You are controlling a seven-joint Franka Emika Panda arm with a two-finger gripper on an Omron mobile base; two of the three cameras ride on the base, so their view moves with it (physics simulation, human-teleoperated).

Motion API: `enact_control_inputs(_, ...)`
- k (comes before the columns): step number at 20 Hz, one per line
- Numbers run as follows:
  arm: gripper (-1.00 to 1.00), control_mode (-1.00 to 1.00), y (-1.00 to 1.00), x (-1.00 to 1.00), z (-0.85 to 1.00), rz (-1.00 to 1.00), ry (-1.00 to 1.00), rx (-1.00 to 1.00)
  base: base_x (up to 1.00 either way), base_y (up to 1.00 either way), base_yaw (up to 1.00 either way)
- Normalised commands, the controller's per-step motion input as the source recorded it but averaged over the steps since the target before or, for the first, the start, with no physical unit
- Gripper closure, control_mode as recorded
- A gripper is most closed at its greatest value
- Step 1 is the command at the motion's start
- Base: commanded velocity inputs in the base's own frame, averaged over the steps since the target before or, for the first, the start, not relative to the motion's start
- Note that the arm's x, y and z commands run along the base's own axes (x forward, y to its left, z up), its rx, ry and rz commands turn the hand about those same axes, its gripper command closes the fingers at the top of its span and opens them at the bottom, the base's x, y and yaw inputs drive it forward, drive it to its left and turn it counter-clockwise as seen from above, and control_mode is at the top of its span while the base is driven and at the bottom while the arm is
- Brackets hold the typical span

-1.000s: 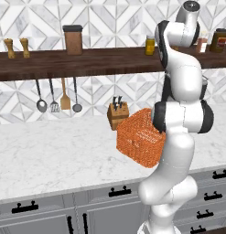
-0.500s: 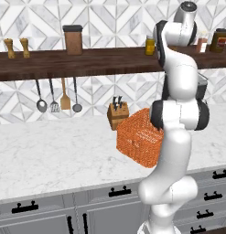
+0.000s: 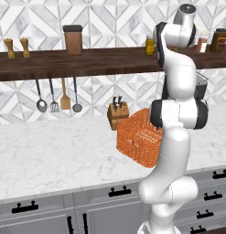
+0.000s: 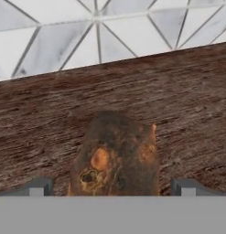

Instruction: Open the cabinet, pick up the bread from the cabinet and place it in the basket. Then move the basket to the dining counter.

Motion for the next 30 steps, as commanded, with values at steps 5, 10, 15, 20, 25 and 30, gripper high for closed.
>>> enact_control_inputs(5,-1.00,-1.00,-0.07,0.03,-0.21,0.00,0.01,0.00,0.00,0.00,0.00)
enact_control_inputs(10,-1.00,-1.00,0.00,0.00,-0.02,0.00,0.00,0.00,0.00,0.00,0.00)
enact_control_inputs(15,-1.00,-1.00,0.00,0.00,-0.01,0.00,0.00,0.00,0.00,0.00,0.00)
enact_control_inputs(20,1.00,-1.00,0.00,0.00,-0.01,0.00,0.00,0.00,0.00,0.00,0.00)
enact_control_inputs(25,1.00,-1.00,0.00,-0.02,0.00,0.00,-0.01,0.00,0.00,0.00,0.00)
enact_control_inputs(30,1.00,-1.00,0.10,-0.32,0.00,0.00,-0.13,-0.02,0.00,0.00,0.00)
